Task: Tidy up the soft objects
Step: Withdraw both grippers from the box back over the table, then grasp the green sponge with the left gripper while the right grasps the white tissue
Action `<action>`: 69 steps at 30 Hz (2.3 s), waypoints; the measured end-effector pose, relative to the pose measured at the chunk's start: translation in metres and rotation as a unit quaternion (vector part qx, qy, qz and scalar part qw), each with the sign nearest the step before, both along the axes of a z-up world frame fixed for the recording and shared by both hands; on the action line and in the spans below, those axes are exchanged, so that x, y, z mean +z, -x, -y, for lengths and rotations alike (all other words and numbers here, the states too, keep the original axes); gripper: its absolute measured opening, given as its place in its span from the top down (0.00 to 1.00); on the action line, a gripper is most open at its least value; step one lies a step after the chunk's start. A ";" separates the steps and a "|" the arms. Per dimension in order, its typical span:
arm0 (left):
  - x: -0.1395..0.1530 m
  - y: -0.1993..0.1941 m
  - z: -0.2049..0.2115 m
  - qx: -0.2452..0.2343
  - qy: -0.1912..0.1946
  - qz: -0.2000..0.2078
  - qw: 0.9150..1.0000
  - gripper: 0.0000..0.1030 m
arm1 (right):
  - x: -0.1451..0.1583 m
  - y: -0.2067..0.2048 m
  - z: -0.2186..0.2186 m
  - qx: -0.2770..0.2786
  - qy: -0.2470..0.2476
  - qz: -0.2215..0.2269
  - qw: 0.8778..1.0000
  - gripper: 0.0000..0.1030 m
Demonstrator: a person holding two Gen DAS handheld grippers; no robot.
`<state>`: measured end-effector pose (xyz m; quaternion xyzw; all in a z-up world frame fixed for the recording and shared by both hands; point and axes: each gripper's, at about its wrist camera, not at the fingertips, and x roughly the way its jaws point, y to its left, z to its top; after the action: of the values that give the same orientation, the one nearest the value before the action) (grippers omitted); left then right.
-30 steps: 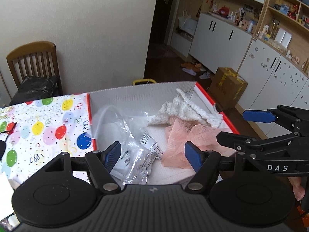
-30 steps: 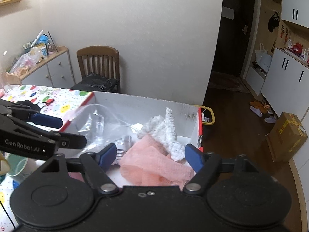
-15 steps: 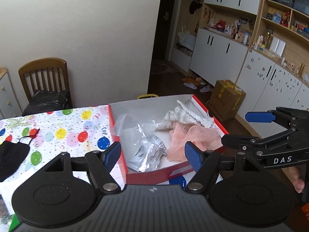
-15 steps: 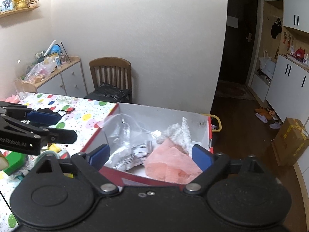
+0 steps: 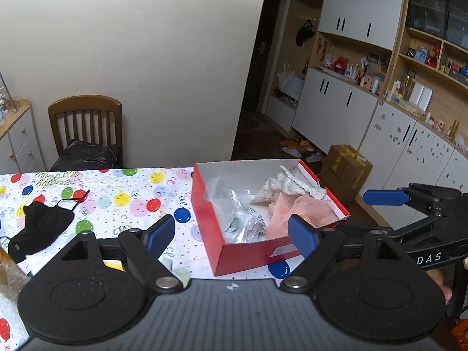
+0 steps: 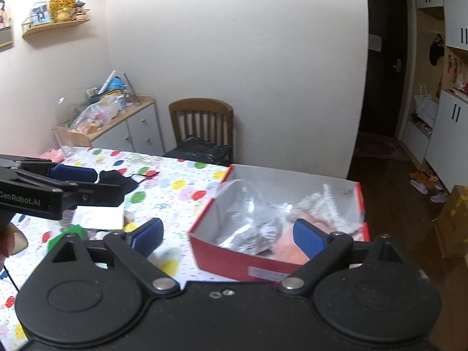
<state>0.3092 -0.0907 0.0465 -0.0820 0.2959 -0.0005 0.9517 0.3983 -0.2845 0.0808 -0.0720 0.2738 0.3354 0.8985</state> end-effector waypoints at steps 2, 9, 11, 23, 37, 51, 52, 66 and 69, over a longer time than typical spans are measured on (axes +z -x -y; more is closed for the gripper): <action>-0.002 0.009 -0.007 0.003 0.003 0.002 1.000 0.15 | -0.002 0.006 -0.008 0.008 -0.001 -0.003 1.000 0.07; -0.016 0.044 -0.034 0.027 -0.003 0.011 1.000 0.00 | -0.008 0.021 -0.034 0.025 -0.003 -0.014 1.000 0.07; -0.023 0.053 -0.041 0.039 -0.011 0.012 0.999 0.00 | -0.011 0.025 -0.041 0.030 -0.005 -0.019 0.999 0.07; -0.066 0.108 -0.096 0.088 -0.005 0.004 0.996 0.00 | -0.031 0.053 -0.099 0.062 0.010 -0.045 0.997 0.07; -0.123 0.130 -0.144 0.072 -0.036 -0.030 0.996 0.00 | -0.059 0.068 -0.176 0.087 0.042 -0.080 0.992 0.07; -0.164 0.115 -0.182 0.061 -0.041 -0.055 0.996 0.00 | -0.080 0.059 -0.260 0.106 0.082 -0.086 0.987 0.07; -0.165 0.114 -0.182 0.059 -0.040 -0.056 0.996 0.00 | -0.082 0.057 -0.267 0.105 0.086 -0.085 0.987 0.07; -0.179 0.102 -0.187 0.077 -0.022 -0.055 0.995 0.01 | -0.123 -0.002 -0.345 0.057 0.096 -0.134 0.985 0.07; -0.180 0.101 -0.188 0.078 -0.018 -0.053 0.995 0.02 | -0.134 -0.008 -0.356 0.049 0.098 -0.149 0.983 0.09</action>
<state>0.2083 0.0971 -0.1335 -0.0875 0.3385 0.0838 0.9331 0.4064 0.0718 -0.0537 -0.1225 0.4328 0.3572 0.8186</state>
